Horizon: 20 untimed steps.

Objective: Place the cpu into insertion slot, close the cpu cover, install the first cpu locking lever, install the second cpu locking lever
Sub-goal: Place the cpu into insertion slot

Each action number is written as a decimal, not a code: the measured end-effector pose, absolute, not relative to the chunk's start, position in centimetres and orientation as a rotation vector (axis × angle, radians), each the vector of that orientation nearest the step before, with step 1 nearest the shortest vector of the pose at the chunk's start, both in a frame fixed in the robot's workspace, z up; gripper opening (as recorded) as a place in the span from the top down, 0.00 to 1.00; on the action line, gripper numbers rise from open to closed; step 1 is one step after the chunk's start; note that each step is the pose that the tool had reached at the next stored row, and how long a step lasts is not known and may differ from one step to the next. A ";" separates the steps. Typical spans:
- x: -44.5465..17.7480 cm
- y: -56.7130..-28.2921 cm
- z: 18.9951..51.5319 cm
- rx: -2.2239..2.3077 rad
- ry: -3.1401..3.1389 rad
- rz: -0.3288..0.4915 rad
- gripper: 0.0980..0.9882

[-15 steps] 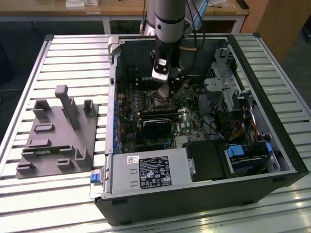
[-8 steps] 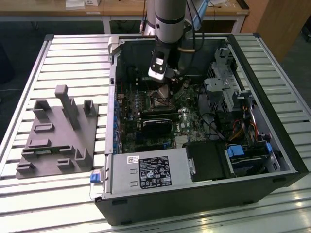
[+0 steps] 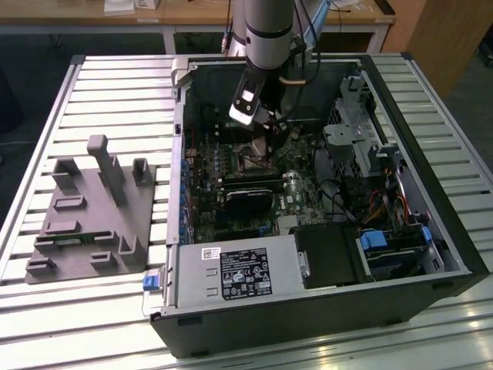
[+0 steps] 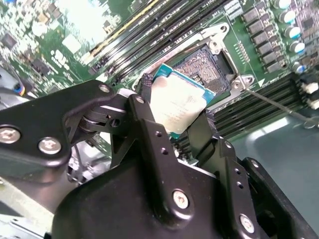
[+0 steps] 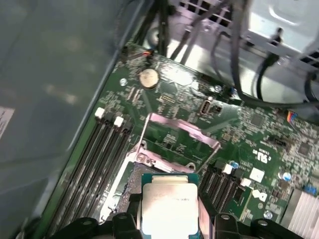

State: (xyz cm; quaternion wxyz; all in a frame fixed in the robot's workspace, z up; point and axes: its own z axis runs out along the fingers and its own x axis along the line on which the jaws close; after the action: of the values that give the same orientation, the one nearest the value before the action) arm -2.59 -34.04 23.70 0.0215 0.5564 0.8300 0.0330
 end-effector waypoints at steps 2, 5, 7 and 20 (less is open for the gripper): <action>-2.6 -34.0 23.7 1.770 2.540 0.101 0.51; -2.6 -34.0 23.6 1.837 2.490 0.099 0.51; -2.6 -34.0 23.6 1.883 2.454 0.098 0.51; -3.0 -33.7 23.3 2.032 2.327 0.093 0.51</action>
State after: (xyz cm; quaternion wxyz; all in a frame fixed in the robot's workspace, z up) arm -3.02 -33.69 23.26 0.0255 0.6573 0.7526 0.0300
